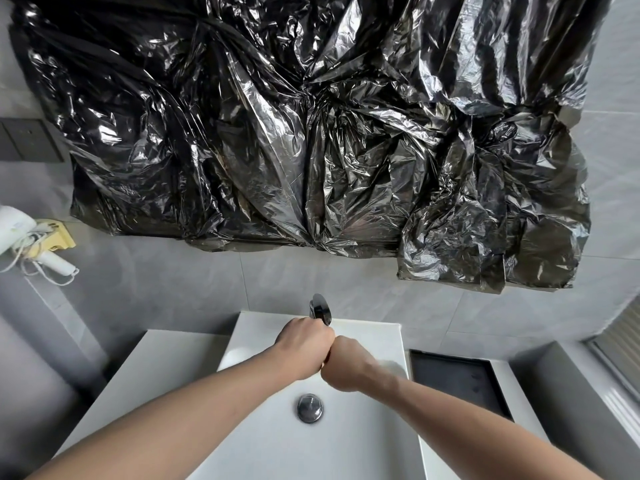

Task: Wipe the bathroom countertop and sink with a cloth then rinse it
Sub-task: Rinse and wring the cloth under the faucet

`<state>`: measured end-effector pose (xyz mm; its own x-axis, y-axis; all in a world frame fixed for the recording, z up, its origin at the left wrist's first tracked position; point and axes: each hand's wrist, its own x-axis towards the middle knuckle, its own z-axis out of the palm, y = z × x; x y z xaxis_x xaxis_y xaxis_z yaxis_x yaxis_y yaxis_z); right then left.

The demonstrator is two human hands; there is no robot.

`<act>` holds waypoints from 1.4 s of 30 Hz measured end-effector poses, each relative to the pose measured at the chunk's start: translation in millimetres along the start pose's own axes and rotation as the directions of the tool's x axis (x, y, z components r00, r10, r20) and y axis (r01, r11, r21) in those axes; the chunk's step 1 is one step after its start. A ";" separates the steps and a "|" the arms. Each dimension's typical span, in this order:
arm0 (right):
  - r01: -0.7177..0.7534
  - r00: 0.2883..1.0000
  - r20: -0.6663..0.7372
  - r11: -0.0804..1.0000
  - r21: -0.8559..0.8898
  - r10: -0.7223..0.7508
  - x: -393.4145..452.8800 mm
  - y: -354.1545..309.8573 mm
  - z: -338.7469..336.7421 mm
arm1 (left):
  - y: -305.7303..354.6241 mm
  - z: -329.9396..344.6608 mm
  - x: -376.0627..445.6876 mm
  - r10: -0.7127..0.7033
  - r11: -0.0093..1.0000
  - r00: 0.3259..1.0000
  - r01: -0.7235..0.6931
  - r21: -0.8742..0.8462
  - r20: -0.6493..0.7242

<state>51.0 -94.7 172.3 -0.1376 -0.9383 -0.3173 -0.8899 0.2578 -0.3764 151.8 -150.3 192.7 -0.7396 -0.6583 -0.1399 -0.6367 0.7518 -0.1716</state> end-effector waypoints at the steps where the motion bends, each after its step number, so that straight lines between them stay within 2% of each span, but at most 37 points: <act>1: -0.019 0.999 -0.037 1.000 -0.012 0.019 -1.2 2.2 1.6 | 1.6 1.2 1.0 -0.027 0.999 0.999 0.028 -0.027 0.028; 4: -0.046 0.995 -0.094 0.995 -0.092 0.037 -1.7 8.4 6.9 | 8.9 8.6 3.0 -0.133 0.976 0.988 0.144 -0.162 0.078; 7: -0.015 0.991 -0.131 0.983 -0.182 -0.009 -2.3 12.9 9.7 | 14.5 17.6 4.0 -0.222 0.914 0.960 0.265 -0.306 0.169; 11: 0.065 0.981 -0.153 0.951 -0.304 -0.116 -1.1 17.9 13.3 | 15.9 21.4 4.2 -0.212 0.804 0.918 0.359 -0.474 0.336; 14: 0.085 0.976 -0.164 0.938 -0.337 -0.147 1.1 21.5 14.9 | 15.4 24.1 2.5 -0.209 0.767 0.909 0.381 -0.516 0.360; 16: 0.067 0.980 -0.161 0.961 -0.267 -0.113 1.1 20.5 14.2 | 14.2 26.5 -2.7 -0.229 0.792 0.930 0.350 -0.500 0.289; 18: 0.029 0.991 -0.128 0.993 -0.117 -0.044 -0.2 19.0 10.3 | 12.7 26.9 -12.8 -0.226 0.857 0.966 0.260 -0.446 0.128; 20: -0.023 0.998 -0.060 0.998 0.052 0.027 1.1 21.9 4.6 | 8.1 28.5 -24.2 -0.167 0.886 0.985 0.125 -0.446 -0.054; 22: -0.093 0.995 0.043 0.968 0.234 0.085 0.9 25.3 -4.6 | -0.9 32.4 -35.4 -0.062 0.908 0.969 -0.043 -0.416 -0.237; 24: -0.155 0.978 0.200 0.865 0.477 0.064 -4.0 25.1 -15.0 | -11.8 35.9 -44.0 0.118 0.925 0.916 -0.241 -0.292 -0.384; 26: -0.212 0.921 0.384 0.741 0.637 -0.067 -12.0 22.2 -25.2 | -21.2 37.9 -48.3 0.283 0.912 0.860 -0.378 -0.157 -0.425; 27: -0.230 0.874 0.462 0.710 0.665 -0.150 -16.0 20.1 -28.8 | -24.9 38.4 -48.5 0.321 0.906 0.843 -0.407 -0.121 -0.432; 29: -0.239 0.776 0.566 0.701 0.672 -0.278 -25.0 12.7 -32.1 | -28.5 36.7 -45.5 0.339 0.890 0.799 -0.443 -0.104 -0.497; 31: -0.245 0.715 0.617 0.709 0.661 -0.328 -30.4 4.3 -30.1 | -28.1 33.0 -42.9 0.337 0.878 0.723 -0.473 -0.076 -0.603; 33: -0.240 0.714 0.618 0.713 0.658 -0.329 -33.3 -3.9 -27.5 | -27.9 27.7 -40.3 0.334 0.878 0.640 -0.478 -0.017 -0.692; 34: -0.231 0.738 0.600 0.719 0.655 -0.310 -33.9 -6.9 -26.7 | -28.7 25.5 -38.6 0.330 0.886 0.627 -0.463 0.003 -0.706; 36: -0.188 0.826 0.524 0.778 0.600 -0.205 -32.5 -10.8 -23.3 | -31.1 23.1 -32.8 0.310 0.914 0.658 -0.406 0.024 -0.687; 37: -0.150 0.879 0.456 0.826 0.543 -0.140 -31.3 -12.2 -20.5 | -31.7 20.7 -29.8 0.306 0.928 0.708 -0.372 0.033 -0.636; 39: -0.056 0.956 0.288 0.922 0.382 -0.061 -27.7 -14.0 -14.1 | -27.8 13.6 -23.4 0.283 0.958 0.828 -0.273 0.094 -0.483; 40: -0.017 0.977 0.209 0.959 0.282 -0.044 -24.9 -13.9 -11.3 | -24.8 9.4 -21.1 0.256 0.967 0.892 -0.232 0.110 -0.373; 42: -0.002 0.996 0.094 0.990 0.140 -0.011 -18.4 -11.1 -6.9 | -16.8 0.3 -15.3 0.156 0.985 0.970 -0.139 0.099 -0.188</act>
<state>60.4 -81.9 188.4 -0.0864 -0.9154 -0.3932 -0.8200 0.2895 -0.4937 173.9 -152.9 197.4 -0.8577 -0.5138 0.0206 -0.5024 0.8287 -0.2465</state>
